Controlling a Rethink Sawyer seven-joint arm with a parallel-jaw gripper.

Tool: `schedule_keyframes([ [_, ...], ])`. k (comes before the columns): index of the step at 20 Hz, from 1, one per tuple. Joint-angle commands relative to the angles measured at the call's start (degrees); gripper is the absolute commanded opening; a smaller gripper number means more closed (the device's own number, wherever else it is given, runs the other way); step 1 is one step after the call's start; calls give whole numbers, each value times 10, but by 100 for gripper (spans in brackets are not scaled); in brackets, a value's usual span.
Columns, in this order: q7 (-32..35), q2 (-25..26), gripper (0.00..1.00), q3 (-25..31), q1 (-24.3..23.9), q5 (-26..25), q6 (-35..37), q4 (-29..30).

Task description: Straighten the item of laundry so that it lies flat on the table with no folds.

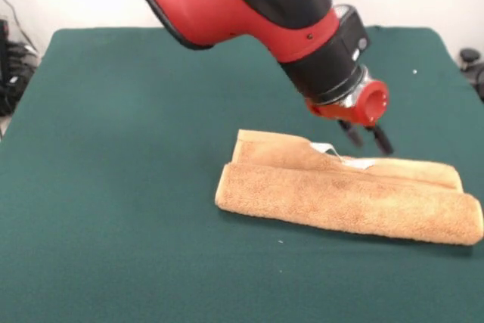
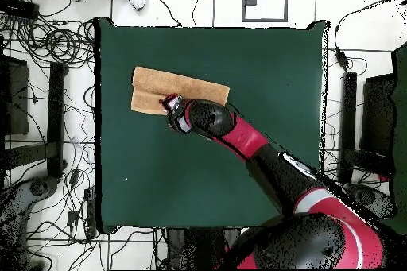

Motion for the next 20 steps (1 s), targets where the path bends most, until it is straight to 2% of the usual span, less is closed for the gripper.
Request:
schedule_keyframes([
  [1, 195, 1, 100, 56, 39, 131, 135, 98],
  [4, 208, -22, 100, 29, 64, 169, 174, 103],
  [7, 199, -39, 100, 24, 72, 189, 162, 124],
  [10, 180, -51, 100, 17, 79, 192, 136, 140],
  [12, 158, -66, 100, -6, 94, 167, 101, 136],
  [15, 63, -90, 100, -123, 155, 12, -28, 46],
  [17, 41, -113, 100, -181, 189, -63, -96, 7],
  [20, 49, -144, 100, -242, 233, -130, -162, -13],
])
